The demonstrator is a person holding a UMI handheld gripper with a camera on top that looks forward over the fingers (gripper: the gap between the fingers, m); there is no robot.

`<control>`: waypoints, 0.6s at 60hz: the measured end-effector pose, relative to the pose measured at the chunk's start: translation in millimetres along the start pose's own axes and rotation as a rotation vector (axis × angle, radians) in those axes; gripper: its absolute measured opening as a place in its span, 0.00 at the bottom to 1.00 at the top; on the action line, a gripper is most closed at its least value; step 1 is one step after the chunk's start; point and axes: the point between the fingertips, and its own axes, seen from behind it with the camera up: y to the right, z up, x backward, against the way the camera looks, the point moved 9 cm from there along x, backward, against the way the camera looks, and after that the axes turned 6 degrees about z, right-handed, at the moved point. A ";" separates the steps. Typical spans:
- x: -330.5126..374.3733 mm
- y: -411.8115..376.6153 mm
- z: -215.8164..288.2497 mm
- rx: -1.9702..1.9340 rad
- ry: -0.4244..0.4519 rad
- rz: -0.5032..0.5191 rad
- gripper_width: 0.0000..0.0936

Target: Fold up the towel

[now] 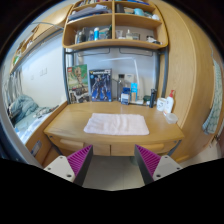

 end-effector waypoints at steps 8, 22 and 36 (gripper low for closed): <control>-41.6 -19.0 1.2 -0.012 -0.063 0.017 0.91; -167.7 -76.7 24.4 0.004 -0.131 0.070 0.91; -303.1 -105.9 57.6 0.032 -0.195 0.039 0.91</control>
